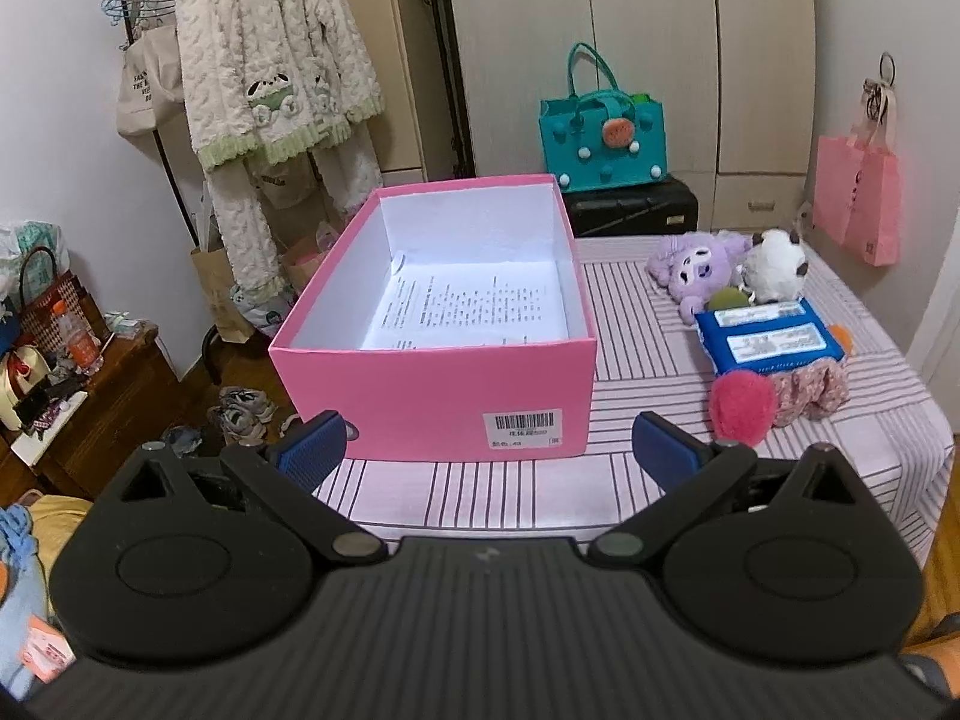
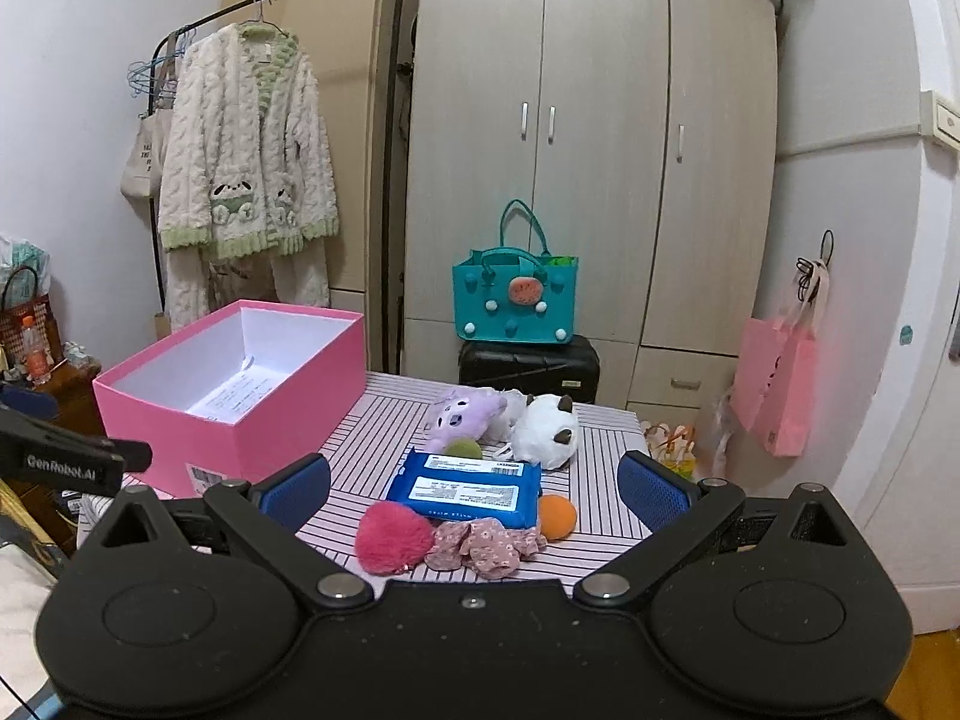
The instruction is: Organize soft objects
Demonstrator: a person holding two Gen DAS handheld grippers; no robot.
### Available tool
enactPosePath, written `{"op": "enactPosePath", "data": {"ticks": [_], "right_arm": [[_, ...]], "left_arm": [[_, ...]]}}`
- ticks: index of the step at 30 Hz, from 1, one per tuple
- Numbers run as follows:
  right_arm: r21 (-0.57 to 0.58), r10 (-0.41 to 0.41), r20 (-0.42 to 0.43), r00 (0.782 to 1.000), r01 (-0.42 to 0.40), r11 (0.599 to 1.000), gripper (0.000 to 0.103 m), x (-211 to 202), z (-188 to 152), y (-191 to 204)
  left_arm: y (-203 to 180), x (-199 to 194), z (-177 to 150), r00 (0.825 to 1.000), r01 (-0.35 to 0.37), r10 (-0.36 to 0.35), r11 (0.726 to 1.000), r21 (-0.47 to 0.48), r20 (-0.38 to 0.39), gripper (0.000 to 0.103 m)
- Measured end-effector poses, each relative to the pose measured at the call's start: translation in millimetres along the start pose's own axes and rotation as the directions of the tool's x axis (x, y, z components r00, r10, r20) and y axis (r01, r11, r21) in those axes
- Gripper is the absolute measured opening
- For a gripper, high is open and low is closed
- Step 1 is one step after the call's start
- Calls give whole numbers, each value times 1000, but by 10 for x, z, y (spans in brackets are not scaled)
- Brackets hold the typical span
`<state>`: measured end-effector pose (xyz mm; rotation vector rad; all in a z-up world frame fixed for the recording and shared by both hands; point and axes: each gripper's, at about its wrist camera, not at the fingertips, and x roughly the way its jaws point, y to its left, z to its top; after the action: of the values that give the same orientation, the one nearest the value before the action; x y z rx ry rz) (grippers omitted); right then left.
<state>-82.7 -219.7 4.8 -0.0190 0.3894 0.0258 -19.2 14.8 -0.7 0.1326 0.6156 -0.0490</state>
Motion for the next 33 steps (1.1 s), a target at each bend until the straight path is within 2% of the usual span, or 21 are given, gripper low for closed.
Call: {"op": "enactPosePath", "data": {"ticks": [5, 15, 19, 23, 26, 33], "right_arm": [[24, 51, -11, 999, -50, 998, 103, -18, -24, -29], [22, 87, -38, 995, -86, 996, 103, 61, -97, -78], [-14, 128, -34, 991, -128, 992, 103, 197, -241, -140], [-39, 107, -57, 993, -110, 993, 103, 460, -444, -254], [-23, 127, -60, 990, -128, 991, 103, 599, -575, -347], [-9, 190, -14, 982, -190, 982, 103, 835, -786, -434]], "left_arm": [[6, -32, -14, 1000, -19, 19, 1000, 7, 15, 103], [-66, -3, -57, 1000, -7, 6, 998, 56, 9, 103], [-125, 93, -82, 999, 37, -36, 996, 76, -10, 102], [-265, 257, -127, 997, 68, -65, 991, 111, -36, 101], [-369, 372, -151, 992, 124, -119, 985, 118, -51, 100], [-596, 529, -173, 970, 239, -242, 963, 123, 5, 100]]}}
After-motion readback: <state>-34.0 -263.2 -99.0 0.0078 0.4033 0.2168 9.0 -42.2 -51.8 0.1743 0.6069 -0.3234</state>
